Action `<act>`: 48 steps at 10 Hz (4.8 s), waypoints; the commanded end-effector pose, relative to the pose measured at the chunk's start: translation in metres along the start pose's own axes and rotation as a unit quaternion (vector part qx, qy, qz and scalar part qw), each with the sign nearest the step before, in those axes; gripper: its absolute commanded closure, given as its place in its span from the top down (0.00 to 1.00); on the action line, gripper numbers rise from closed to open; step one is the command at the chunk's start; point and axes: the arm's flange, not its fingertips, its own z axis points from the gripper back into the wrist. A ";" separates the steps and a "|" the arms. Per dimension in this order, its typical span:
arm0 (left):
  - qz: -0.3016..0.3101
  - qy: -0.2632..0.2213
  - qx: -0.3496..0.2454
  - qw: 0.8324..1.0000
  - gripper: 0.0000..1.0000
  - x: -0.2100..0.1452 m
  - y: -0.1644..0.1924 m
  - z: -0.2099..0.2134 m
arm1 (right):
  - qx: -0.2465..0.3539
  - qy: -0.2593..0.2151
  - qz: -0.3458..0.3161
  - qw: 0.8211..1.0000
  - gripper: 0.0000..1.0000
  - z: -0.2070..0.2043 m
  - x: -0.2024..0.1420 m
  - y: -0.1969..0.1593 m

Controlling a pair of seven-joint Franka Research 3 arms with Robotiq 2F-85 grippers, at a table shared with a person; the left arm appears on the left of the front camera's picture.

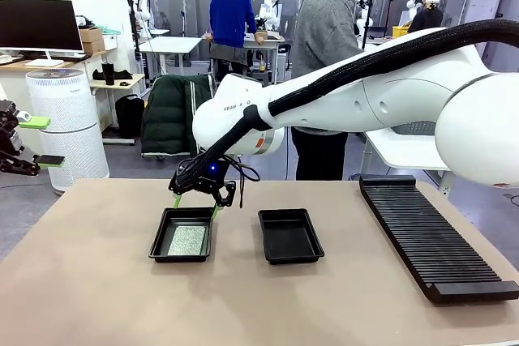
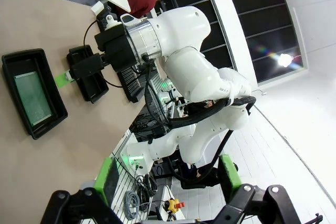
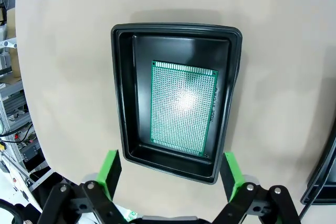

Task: Inspect and transfer BCBs to ESD trays.
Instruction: Pick up the ESD tray and place it on the left side of the table.

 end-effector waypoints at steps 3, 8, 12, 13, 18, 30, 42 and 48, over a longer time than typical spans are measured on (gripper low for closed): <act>0.003 0.009 0.010 1.000 1.00 0.011 -0.010 -0.010 | 0.028 -0.003 0.000 1.000 1.00 0.012 -0.012 -0.006; 0.019 0.025 0.093 0.995 1.00 0.031 -0.035 -0.043 | 0.084 -0.021 -0.023 0.996 1.00 0.055 -0.047 -0.045; 0.058 0.064 0.181 0.980 1.00 0.040 -0.033 -0.088 | 0.133 -0.039 -0.056 0.989 1.00 0.086 -0.056 -0.081; 0.058 0.067 0.215 0.973 1.00 0.043 -0.030 -0.101 | 0.153 -0.042 -0.061 0.985 1.00 0.092 -0.059 -0.090; 0.069 0.081 0.347 0.932 1.00 0.054 -0.002 -0.154 | 0.222 -0.053 -0.069 0.971 1.00 0.109 -0.074 -0.134; 0.044 0.121 0.574 0.809 1.00 0.066 0.077 -0.266 | 0.215 -0.036 -0.023 0.976 1.00 0.116 -0.075 -0.165; 0.067 0.076 0.630 0.770 0.90 0.046 0.135 -0.292 | 0.215 -0.036 -0.023 0.976 1.00 0.116 -0.075 -0.165; 0.067 0.080 0.630 0.770 0.65 0.037 0.151 -0.295 | 0.215 -0.036 -0.023 0.976 1.00 0.116 -0.075 -0.165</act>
